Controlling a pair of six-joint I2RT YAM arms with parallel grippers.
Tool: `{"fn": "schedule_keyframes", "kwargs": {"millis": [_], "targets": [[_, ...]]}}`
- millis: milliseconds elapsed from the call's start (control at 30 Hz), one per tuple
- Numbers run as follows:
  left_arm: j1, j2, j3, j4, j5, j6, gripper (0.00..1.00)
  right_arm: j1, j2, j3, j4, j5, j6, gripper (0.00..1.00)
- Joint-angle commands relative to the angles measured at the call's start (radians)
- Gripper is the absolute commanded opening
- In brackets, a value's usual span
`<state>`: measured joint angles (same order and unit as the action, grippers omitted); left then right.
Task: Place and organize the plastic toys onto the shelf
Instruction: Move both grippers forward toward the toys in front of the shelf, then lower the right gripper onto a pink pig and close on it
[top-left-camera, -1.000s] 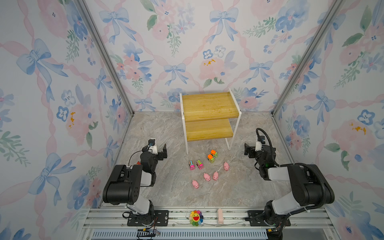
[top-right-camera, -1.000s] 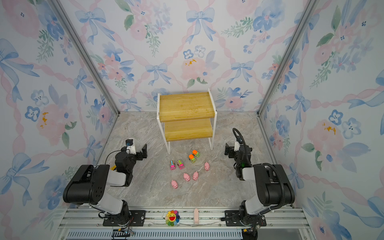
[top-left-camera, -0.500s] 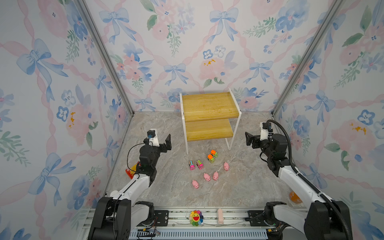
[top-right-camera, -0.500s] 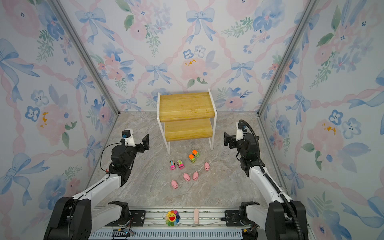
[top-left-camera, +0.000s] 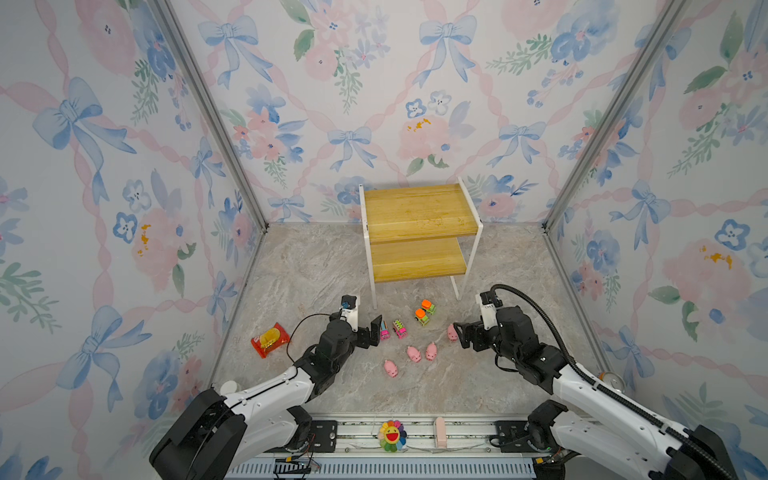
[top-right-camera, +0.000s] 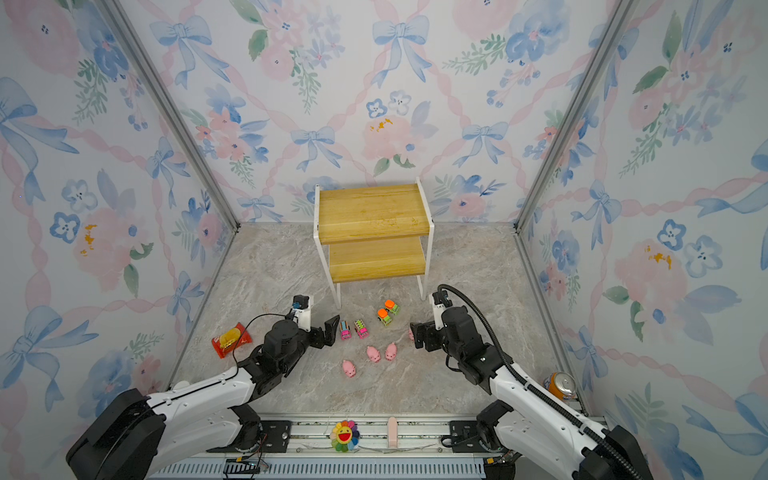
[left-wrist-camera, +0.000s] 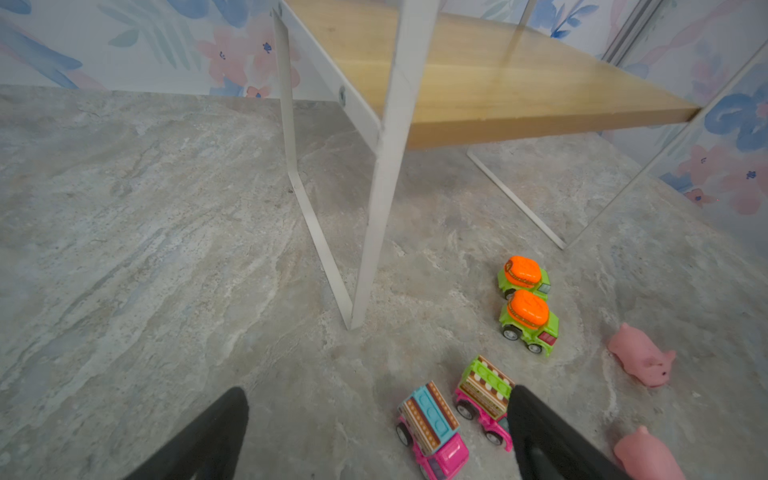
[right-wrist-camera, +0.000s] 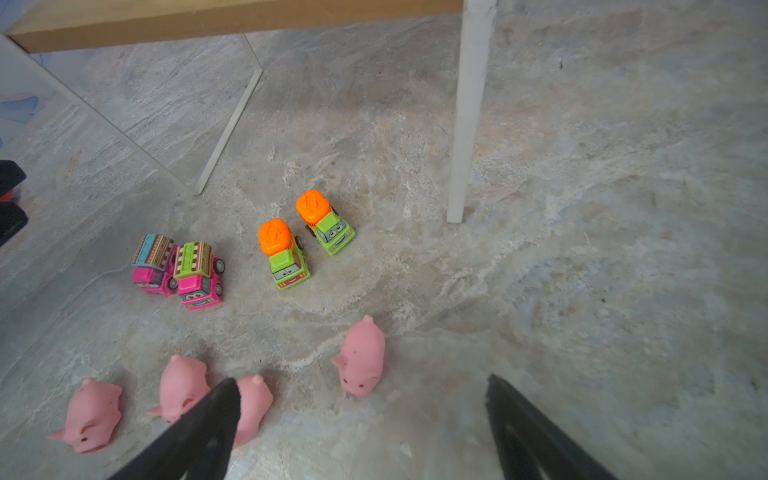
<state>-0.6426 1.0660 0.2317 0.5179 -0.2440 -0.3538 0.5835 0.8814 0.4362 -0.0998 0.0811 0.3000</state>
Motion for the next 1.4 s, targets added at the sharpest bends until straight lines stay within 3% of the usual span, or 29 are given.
{"fn": "schedule_keyframes", "kwargs": {"millis": [0, 267, 600, 1067, 1367], "targets": [[-0.014, -0.013, -0.029, -0.019, -0.033, -0.069, 0.98, 0.012, -0.006, -0.043, -0.046, 0.053, 0.089, 0.93], [-0.066, -0.073, -0.083, -0.018, -0.107, -0.116, 0.98, 0.032, 0.126, -0.017, -0.027, 0.067, 0.125, 0.87], [-0.069, -0.077, -0.108, -0.018, -0.1, -0.122, 0.98, 0.116, 0.362, -0.023, 0.174, 0.112, 0.151, 0.78], [-0.071, -0.03, -0.095, -0.018, -0.121, -0.134, 0.98, 0.127, 0.519, -0.113, 0.494, 0.149, 0.097, 0.71], [-0.081, -0.004, -0.082, -0.018, -0.127, -0.121, 0.98, 0.18, 0.616, -0.157, 0.592, 0.209, 0.084, 0.66]]}}
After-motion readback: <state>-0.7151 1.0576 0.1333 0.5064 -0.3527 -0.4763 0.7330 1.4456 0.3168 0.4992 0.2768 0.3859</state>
